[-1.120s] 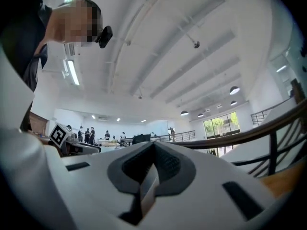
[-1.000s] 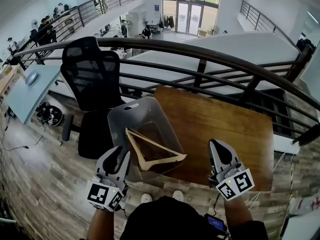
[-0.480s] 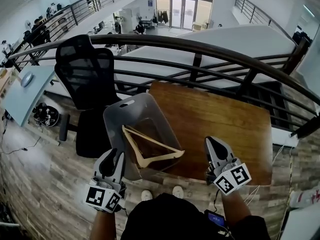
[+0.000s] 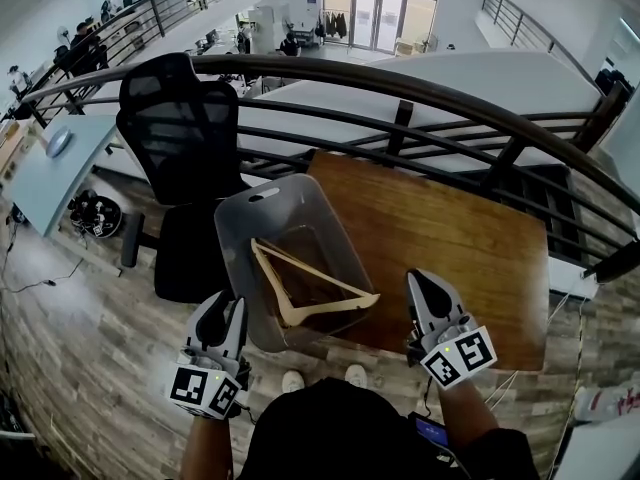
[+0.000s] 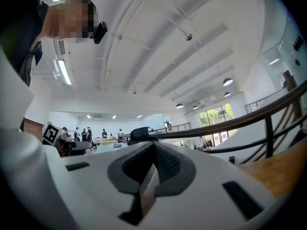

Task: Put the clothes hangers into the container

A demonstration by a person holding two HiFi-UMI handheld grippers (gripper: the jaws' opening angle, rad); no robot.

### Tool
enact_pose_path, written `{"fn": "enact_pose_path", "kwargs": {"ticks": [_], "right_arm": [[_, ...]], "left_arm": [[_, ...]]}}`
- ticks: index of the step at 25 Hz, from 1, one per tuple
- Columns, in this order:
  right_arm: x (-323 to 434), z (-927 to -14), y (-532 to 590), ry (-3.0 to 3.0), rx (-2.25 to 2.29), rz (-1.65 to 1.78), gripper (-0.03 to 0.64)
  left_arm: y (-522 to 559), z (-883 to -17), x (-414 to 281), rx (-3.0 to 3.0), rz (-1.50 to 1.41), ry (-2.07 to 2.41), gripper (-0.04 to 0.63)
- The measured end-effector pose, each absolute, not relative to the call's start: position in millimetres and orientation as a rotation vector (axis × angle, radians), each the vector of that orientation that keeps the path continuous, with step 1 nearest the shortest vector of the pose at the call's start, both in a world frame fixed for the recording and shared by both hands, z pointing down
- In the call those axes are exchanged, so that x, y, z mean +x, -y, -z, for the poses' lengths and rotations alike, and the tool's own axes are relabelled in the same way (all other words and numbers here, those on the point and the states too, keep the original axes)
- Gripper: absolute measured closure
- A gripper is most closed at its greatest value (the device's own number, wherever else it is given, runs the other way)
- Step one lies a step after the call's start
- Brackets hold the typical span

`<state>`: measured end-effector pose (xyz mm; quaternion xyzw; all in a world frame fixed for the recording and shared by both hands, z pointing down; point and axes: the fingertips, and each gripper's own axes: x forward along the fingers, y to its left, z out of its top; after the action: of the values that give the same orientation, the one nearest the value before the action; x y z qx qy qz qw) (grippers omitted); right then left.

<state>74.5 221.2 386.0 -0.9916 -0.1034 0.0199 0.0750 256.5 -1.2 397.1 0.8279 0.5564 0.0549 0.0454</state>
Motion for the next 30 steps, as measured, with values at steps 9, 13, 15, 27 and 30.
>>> {"fn": "enact_pose_path", "kwargs": {"ticks": [9,13,15,27,30], "right_arm": [[83.3,-400.2,-217.1,0.290,-2.989,0.014,0.624],[87.8,-402.3,-216.8,0.314,-3.044,0.065,0.626],[88.6,-399.7,-216.2,0.315,-3.049,0.062,0.626],[86.7,-399.5,-220.1,0.299,-3.027,0.058,0.626],[86.0,-400.6,-220.7,0.296,-3.021,0.055,0.626]], "left_arm": [[4.5,-411.1,261.7,2.540,-0.209,-1.674,0.491],[2.6,-413.3,261.9,2.529,-0.223,-1.675,0.491],[1.5,-411.7,261.6,2.524,-0.222,-1.678,0.491],[-8.9,-409.7,260.2,2.516,-0.216,-1.699,0.491],[-11.7,-409.5,258.8,2.514,-0.217,-1.709,0.491]]}}
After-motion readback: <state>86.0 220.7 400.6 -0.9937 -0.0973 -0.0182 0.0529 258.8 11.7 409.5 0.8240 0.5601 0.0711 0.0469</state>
